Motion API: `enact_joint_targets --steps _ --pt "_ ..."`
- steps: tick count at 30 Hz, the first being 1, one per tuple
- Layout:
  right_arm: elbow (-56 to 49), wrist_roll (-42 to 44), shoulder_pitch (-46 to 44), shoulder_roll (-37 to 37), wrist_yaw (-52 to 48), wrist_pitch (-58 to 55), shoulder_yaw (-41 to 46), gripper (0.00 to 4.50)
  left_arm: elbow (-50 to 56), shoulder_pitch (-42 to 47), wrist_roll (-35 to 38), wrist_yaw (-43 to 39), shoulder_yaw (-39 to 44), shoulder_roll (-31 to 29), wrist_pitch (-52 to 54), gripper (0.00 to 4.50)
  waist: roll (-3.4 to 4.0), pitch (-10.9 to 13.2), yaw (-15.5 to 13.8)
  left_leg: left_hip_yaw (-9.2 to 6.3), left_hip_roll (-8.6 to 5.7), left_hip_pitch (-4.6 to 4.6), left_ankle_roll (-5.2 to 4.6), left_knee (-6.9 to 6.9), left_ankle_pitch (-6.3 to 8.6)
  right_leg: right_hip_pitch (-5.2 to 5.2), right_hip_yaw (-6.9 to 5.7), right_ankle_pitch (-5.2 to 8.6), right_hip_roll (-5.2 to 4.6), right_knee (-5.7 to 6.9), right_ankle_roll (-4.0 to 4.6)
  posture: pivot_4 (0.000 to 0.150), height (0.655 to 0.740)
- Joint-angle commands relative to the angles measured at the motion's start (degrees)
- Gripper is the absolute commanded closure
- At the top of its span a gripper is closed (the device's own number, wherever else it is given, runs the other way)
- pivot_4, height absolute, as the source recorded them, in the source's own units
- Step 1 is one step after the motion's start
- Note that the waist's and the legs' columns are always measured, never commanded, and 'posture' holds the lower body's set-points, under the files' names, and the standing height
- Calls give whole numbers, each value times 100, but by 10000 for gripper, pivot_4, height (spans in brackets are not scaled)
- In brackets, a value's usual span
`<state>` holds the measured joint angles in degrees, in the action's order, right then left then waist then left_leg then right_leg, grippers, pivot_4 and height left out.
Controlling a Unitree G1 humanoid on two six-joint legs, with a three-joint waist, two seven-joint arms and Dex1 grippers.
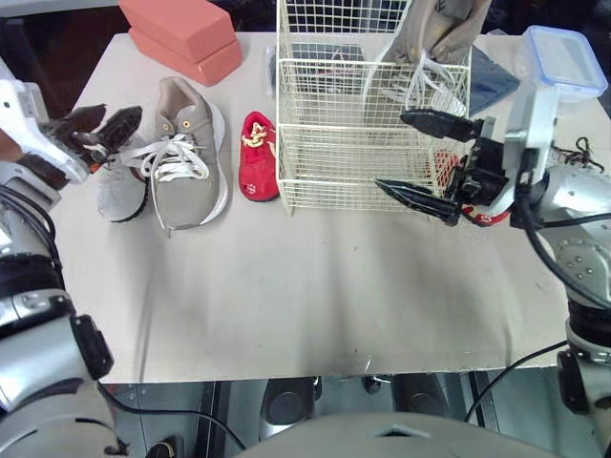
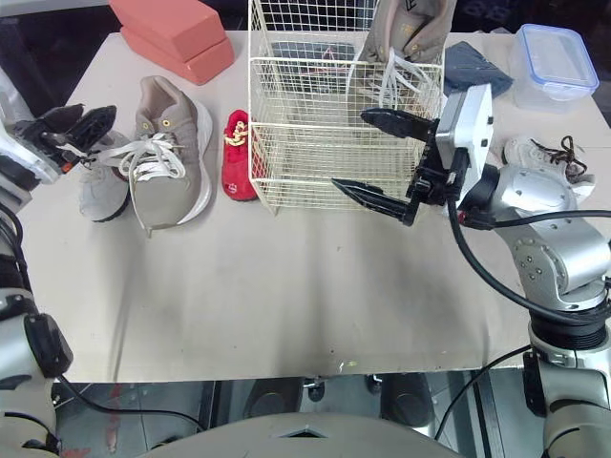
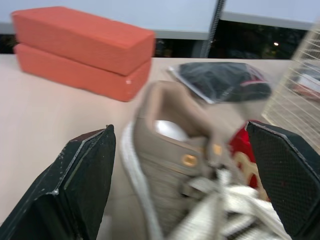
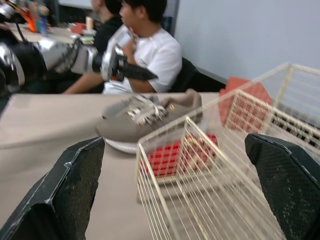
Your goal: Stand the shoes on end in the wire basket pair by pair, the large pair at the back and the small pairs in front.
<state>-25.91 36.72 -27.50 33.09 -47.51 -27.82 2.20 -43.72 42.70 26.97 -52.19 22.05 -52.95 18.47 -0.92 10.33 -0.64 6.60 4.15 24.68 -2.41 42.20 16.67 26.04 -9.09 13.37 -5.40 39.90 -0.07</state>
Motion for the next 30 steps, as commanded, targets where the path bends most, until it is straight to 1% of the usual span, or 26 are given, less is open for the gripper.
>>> enact_joint_targets --steps 1,5,7,10,13,16,21,22,24,26,30 --pt "-107 -155 22 -37 57 241 -1 619 -535 369 -187 -304 -128 -149 79 0 0 0 2 1 0 1 0 0 0 0 0 0 0 0 0 1500 6860" --pt "-136 -295 77 -130 99 348 -102 619 -1323 842 -481 -458 -412 -116 406 0 -2 -1 4 12 -2 1 0 2 0 0 -2 1 2 2 -1 1500 6860" --pt "-149 -360 95 -139 81 390 -146 619 -1633 1022 -745 -448 -619 -121 402 0 -3 0 7 13 -2 3 0 4 0 1 -2 1 2 2 -2 1500 6860" --pt "-155 -452 134 -138 42 451 -181 619 -2058 1315 -993 -658 -851 -138 644 0 -8 1 6 14 -3 6 0 6 0 1 -4 1 2 2 -2 1500 6860" --pt "-152 -487 169 -157 39 501 -185 619 -2355 1505 -1245 -821 -1029 -162 624 0 -9 0 9 18 -2 6 0 7 0 3 -4 1 1 4 -2 1500 6860" --pt "-158 -522 208 -181 40 550 -203 619 -2600 1645 -1465 -752 -1117 -141 533 0 -9 0 19 18 -2 6 0 7 0 3 -3 1 1 5 -2 1500 6860" --pt "-119 -529 188 -290 46 671 -199 619 -2883 1867 -1699 -845 -1217 25 647 0 -9 0 16 17 -1 4 0 9 0 4 -1 1 1 8 -2 1500 6860" --pt "-110 -539 189 -286 31 687 -192 0 -2930 1877 -1743 -837 -1219 47 651 5619 -9 0 15 17 -1 4 0 10 0 4 -1 1 0 8 -2 1500 6860" --pt "-89 -551 189 -279 15 723 -178 0 -2987 1889 -1816 -859 -1223 78 675 10522 -10 0 17 17 -1 4 0 10 0 3 0 1 -1 9 -2 1500 6860" --pt "-88 -560 195 -278 18 746 -156 0 -3033 1866 -1871 -858 -1215 94 658 21724 -10 0 24 17 0 3 0 10 0 3 0 1 -1 10 -2 1500 6860" --pt "-108 -540 230 -271 19 761 -110 0 -3079 1831 -1877 -789 -1108 115 687 38015 -10 0 45 15 0 1 0 10 0 4 3 1 -1 12 -1 1500 6860"
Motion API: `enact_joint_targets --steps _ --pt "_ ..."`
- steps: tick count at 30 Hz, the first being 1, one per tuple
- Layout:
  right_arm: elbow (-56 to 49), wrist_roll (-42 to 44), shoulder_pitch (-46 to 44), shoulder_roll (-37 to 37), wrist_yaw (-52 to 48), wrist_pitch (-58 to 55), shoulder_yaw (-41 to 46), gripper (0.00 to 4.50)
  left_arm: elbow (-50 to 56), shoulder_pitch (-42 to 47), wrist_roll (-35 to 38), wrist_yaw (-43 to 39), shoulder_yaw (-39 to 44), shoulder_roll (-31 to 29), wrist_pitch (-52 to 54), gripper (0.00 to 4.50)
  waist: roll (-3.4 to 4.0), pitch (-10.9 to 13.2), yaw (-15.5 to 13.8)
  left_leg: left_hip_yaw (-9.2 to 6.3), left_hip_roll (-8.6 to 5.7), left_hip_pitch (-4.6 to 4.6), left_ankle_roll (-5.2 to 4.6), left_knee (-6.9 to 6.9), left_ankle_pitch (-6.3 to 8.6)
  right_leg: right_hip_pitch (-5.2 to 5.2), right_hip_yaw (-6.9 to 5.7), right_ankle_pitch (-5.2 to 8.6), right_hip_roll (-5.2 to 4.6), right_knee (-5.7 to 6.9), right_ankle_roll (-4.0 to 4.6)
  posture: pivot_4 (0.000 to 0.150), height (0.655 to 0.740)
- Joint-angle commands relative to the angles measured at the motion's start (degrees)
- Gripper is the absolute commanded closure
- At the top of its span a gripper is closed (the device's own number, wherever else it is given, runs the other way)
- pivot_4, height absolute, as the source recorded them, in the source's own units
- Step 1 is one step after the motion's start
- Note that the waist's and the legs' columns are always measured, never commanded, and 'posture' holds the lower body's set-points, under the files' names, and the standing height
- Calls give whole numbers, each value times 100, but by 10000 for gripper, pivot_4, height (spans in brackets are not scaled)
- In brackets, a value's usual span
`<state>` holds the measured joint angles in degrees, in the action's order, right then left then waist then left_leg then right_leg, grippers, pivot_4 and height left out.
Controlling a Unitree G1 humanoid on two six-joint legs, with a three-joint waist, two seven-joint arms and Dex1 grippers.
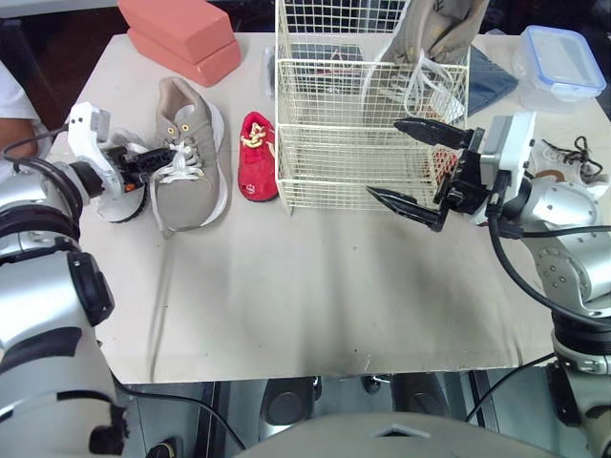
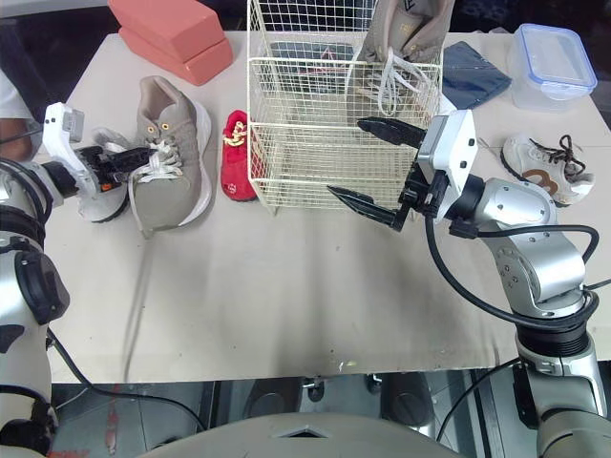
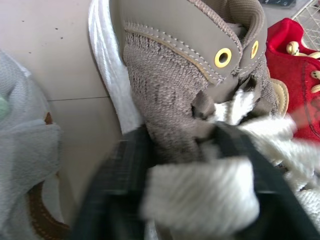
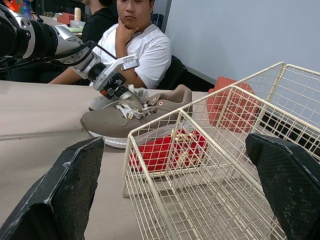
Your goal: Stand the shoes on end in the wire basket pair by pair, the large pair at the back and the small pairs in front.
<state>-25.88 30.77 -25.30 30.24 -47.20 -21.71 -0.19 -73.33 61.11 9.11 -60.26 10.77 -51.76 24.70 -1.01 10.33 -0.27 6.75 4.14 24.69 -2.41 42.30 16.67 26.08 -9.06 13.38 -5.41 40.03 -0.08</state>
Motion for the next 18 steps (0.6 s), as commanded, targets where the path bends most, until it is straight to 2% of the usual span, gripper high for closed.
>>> enact_joint_targets --steps 1,8,14,18 --pt "-114 60 16 19 -14 151 136 0 -122 -19 -82 -1 44 -5 90 38802 0 0 15 0 0 0 0 0 0 0 2 0 -1 0 0 1500 6860" --pt "-89 83 14 53 -52 166 153 0 -80 -83 61 -111 296 -57 124 38838 0 0 56 -5 1 -3 0 2 0 0 3 0 -3 6 0 1500 6860" --pt "-29 109 -52 41 -85 176 166 0 156 26 534 -28 967 -253 -144 38846 -3 2 73 -9 1 3 0 4 0 2 -1 0 -4 6 0 1500 6860" --pt "40 211 -167 -28 -43 173 245 0 646 102 959 -534 1382 -514 -204 38853 -38 9 103 -9 1 15 0 5 0 18 2 -1 -4 9 1 1500 6860"
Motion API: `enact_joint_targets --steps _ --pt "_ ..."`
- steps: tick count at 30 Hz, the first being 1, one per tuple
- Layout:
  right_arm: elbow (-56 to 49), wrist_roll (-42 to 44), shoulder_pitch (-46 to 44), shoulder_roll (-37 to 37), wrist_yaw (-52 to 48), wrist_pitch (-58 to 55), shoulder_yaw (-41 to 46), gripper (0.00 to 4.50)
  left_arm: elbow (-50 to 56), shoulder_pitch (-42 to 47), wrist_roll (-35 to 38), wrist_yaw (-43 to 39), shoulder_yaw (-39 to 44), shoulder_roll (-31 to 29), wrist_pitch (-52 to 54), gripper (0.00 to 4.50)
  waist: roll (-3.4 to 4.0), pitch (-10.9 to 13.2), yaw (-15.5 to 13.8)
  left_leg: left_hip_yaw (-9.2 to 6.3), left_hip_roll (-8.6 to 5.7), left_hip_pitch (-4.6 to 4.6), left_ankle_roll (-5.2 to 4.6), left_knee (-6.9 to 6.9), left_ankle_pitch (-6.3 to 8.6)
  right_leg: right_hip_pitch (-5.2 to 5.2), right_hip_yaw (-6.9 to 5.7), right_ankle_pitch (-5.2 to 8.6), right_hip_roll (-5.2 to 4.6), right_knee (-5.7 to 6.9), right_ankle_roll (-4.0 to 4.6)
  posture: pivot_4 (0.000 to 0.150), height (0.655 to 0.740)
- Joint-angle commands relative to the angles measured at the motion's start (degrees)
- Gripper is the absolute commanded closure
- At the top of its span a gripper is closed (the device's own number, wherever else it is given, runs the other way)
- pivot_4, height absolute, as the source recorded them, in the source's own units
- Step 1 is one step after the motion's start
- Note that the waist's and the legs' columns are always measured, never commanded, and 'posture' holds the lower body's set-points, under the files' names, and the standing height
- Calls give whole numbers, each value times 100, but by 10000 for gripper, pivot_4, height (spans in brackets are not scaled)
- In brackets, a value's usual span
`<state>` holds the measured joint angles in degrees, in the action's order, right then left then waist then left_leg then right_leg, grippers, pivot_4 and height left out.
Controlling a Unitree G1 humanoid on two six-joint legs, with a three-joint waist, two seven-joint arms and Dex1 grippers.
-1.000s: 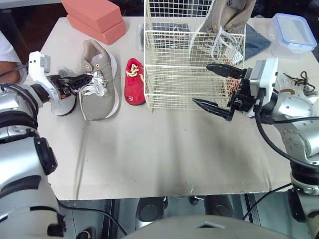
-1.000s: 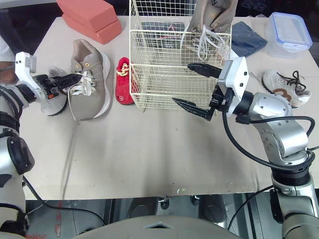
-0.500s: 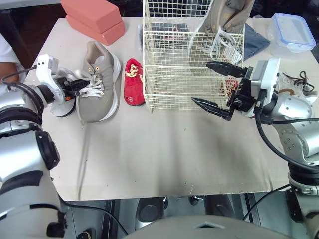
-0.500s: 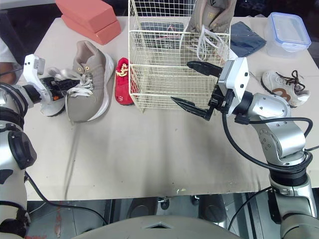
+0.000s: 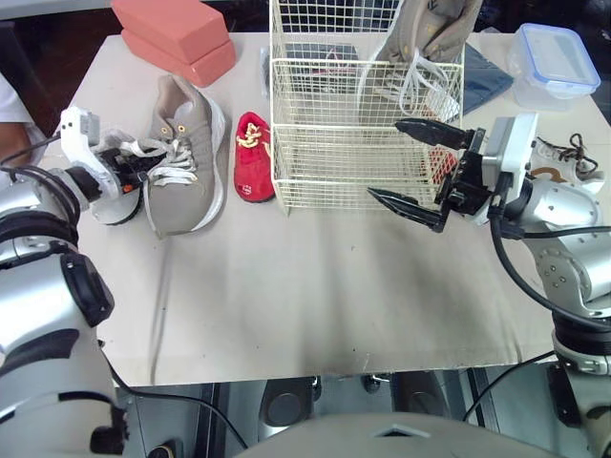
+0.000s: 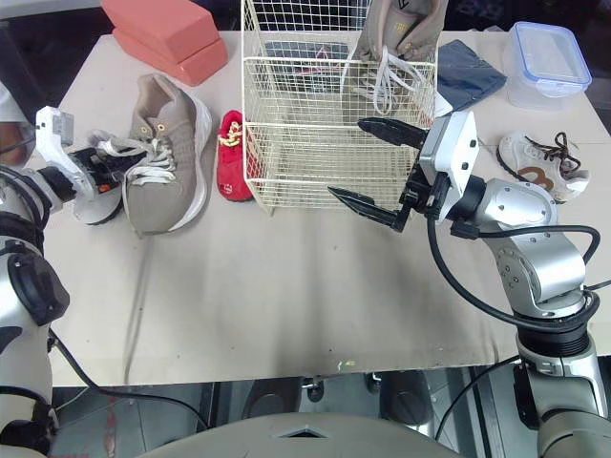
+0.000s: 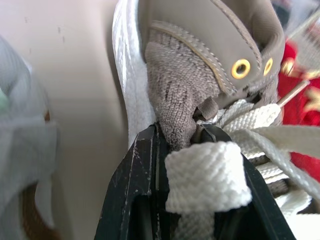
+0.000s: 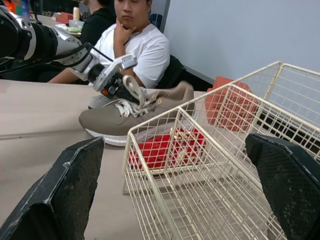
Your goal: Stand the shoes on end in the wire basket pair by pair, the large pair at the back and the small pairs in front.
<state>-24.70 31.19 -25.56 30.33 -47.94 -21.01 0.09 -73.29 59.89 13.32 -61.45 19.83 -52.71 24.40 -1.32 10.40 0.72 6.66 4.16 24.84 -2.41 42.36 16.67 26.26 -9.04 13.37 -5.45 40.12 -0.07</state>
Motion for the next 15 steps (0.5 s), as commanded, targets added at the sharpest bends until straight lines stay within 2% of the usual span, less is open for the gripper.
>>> enact_joint_targets --steps 1,8,15 --pt "-72 187 -158 -40 39 96 231 0 757 232 622 -472 553 -469 -160 38853 -16 4 11 0 0 1 0 0 0 1 1 0 0 0 0 1500 6860" --pt "30 281 -348 -112 145 139 346 0 2238 125 1462 -928 1063 -555 105 38853 -21 3 6 1 2 -2 0 -1 0 1 5 0 -2 3 0 1500 6860" --pt "21 252 -385 -235 442 219 501 0 3629 724 2088 239 1388 721 -851 38853 -26 0 -87 -5 -5 -2 0 18 0 -4 13 0 -13 22 0 1500 6860"
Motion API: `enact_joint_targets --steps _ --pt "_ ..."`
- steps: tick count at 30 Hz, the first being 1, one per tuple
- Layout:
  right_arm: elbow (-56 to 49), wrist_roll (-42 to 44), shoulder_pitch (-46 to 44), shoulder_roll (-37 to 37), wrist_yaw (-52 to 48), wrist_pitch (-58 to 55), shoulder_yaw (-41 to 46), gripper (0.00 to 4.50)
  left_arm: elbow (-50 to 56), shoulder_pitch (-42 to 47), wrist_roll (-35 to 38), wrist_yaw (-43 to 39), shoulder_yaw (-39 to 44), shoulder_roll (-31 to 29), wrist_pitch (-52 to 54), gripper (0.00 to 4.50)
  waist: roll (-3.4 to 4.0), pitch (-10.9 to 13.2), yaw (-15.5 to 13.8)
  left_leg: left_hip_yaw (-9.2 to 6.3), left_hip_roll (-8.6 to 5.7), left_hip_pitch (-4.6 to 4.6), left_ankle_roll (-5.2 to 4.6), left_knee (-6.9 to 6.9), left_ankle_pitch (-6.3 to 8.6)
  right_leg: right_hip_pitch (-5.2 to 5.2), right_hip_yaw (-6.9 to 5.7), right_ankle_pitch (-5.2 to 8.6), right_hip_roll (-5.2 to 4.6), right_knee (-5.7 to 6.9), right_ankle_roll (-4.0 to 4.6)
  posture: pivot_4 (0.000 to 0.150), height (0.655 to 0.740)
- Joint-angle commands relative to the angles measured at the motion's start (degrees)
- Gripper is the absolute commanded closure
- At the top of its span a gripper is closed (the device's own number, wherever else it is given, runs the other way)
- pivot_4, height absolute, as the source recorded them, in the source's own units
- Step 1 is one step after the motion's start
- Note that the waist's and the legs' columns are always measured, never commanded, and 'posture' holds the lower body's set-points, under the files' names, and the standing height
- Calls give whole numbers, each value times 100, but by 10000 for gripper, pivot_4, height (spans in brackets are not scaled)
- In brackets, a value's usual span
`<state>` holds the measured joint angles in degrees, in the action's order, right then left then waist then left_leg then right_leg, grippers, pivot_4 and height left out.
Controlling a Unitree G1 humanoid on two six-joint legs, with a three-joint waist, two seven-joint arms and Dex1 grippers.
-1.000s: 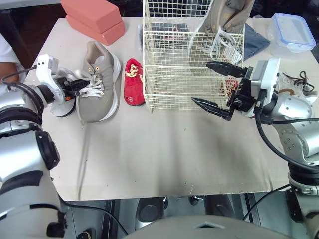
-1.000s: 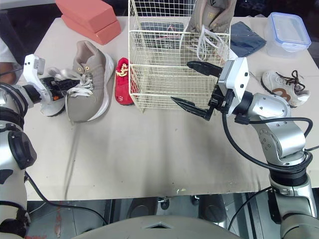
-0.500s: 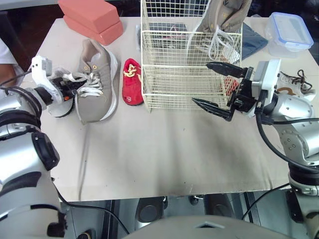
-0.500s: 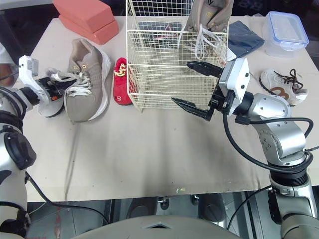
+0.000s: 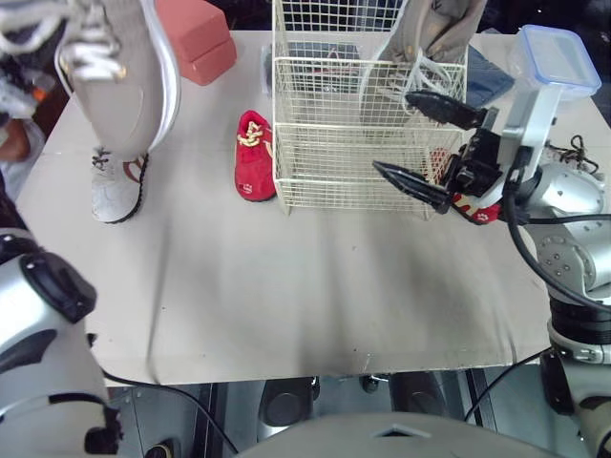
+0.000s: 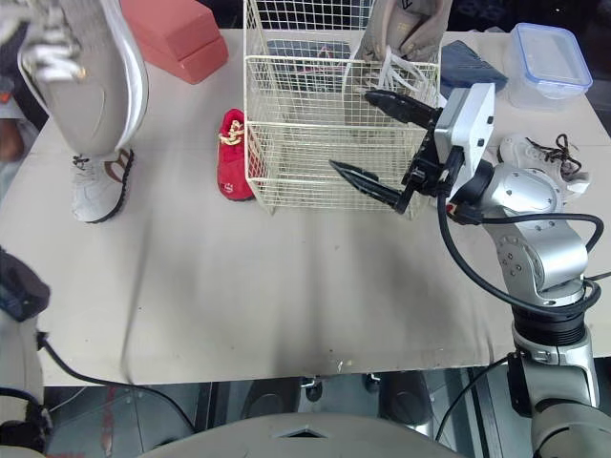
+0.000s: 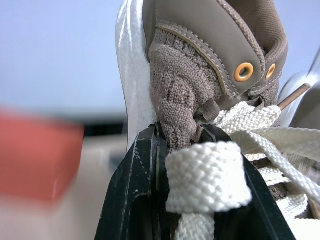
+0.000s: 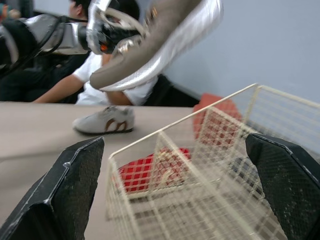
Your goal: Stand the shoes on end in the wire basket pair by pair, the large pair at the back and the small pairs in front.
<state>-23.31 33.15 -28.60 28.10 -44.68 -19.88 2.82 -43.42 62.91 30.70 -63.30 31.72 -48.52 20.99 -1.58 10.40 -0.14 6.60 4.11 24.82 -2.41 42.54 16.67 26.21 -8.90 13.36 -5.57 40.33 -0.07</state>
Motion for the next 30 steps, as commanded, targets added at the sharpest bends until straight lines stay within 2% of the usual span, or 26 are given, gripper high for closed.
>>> enact_joint_targets --steps 1,5,10,18,24,30 --pt "-133 59 -70 -9 159 112 256 0 826 536 444 592 178 535 -562 38853 0 0 -3 1 -1 -1 0 2 0 0 0 0 0 4 0 1500 6860" --pt "-183 65 28 2 306 162 395 0 1236 782 382 985 -73 1258 -1114 38853 -2 1 -39 4 -2 2 0 9 0 1 2 0 2 8 1 1500 6860" --pt "-241 90 160 -4 490 168 593 0 1085 1130 -120 1420 -565 2120 -2472 38853 -2 1 -38 25 -15 -8 0 7 0 4 1 0 1 23 1 1500 6860" --pt "-298 157 260 -13 795 128 834 0 -526 1947 -1072 2384 -1000 3007 -5066 38853 -3 1 -48 45 -18 -7 0 10 0 5 2 0 0 25 1 1500 6860" --pt "-400 222 328 5 891 109 909 0 -1505 2057 -1451 2821 -1187 3378 -6029 38853 -3 1 -44 45 -18 -8 0 8 0 6 2 0 1 25 0 1500 6860" --pt "-487 269 368 40 1003 83 942 0 -2040 1864 -1835 3141 -1488 3870 -6654 38853 -4 2 -68 43 -19 -2 -1 7 0 6 -2 0 0 19 0 1500 6860"
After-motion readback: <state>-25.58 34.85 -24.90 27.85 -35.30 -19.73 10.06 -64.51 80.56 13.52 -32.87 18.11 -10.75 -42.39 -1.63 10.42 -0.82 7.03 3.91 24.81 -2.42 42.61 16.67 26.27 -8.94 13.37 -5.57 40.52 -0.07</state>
